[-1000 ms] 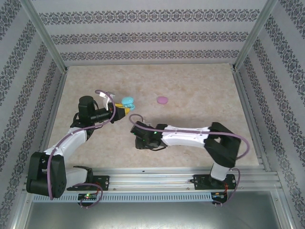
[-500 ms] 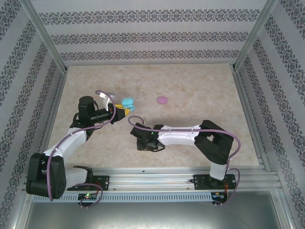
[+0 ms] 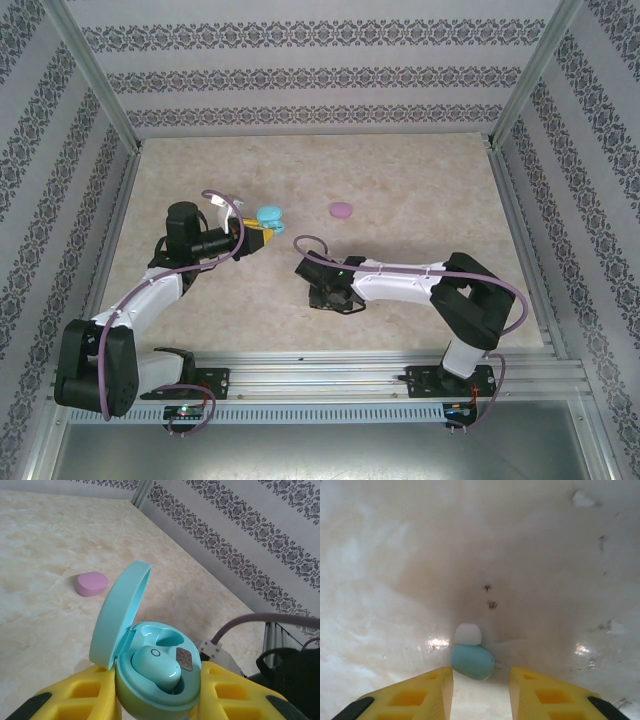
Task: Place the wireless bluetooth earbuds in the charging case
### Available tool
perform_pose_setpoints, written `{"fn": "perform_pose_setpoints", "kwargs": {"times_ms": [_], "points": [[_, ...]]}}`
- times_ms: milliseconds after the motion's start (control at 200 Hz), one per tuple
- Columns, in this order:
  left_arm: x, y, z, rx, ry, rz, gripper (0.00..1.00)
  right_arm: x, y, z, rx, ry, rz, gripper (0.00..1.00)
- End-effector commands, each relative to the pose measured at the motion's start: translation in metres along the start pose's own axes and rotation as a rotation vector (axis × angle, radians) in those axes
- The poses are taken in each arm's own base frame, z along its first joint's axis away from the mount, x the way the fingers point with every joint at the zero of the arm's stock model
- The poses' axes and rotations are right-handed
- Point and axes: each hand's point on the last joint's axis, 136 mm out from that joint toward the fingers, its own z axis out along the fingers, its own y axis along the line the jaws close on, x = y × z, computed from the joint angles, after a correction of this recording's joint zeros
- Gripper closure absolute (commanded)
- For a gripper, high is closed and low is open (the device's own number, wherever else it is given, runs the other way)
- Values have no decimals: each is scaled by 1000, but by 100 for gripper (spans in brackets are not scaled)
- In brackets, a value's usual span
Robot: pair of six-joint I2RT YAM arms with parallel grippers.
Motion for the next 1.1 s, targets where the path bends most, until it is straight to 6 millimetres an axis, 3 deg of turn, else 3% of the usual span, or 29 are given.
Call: {"fn": "perform_pose_setpoints", "kwargs": {"times_ms": [0, 275, 455, 699, 919, 1094], "points": [[0, -4, 3, 17, -6, 18, 95, -7, -7, -6, 11, -27, 23, 65], [0, -5, 3, 18, -5, 20, 95, -9, 3, -24, -50, -63, 68, 64], [0, -4, 4, 20, -6, 21, 94, -4, 23, -31, -110, -86, 74, 64], [0, -7, 3, 21, -5, 23, 95, 11, 43, -5, -107, -24, 46, 64], [1, -8, 2, 23, 0, 31, 94, 11, 32, 15, -72, -7, 60, 64], [1, -8, 2, 24, -1, 33, 95, 6, 19, 20, -54, -13, 87, 64]]}}
